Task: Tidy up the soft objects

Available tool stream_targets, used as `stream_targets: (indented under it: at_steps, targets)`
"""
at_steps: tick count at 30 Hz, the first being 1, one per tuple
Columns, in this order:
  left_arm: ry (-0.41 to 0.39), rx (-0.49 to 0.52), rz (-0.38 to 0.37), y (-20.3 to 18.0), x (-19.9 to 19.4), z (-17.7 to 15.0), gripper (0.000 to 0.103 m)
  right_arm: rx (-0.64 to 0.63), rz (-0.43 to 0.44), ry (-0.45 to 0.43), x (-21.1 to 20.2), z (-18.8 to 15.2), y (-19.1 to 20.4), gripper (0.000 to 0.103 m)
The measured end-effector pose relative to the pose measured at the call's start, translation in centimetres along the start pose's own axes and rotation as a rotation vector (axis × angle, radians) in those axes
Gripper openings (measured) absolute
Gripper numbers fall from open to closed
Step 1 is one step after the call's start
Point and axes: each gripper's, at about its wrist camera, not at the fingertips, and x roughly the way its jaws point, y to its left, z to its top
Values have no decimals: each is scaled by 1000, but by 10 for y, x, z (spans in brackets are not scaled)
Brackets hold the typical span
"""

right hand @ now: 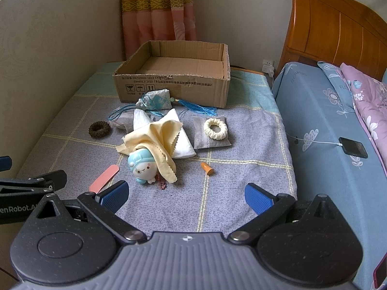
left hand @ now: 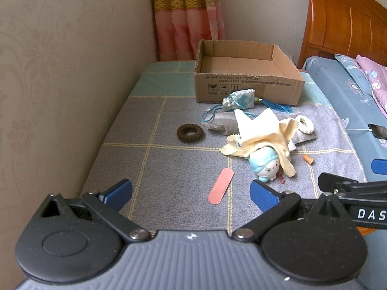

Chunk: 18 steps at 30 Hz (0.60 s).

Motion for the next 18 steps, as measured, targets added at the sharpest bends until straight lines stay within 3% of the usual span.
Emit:
stream_targets:
  at_steps: [18]
  targets:
    - [-8,-6,-4,0,-2,1,102,1,0,-12,-2,0,0,103]
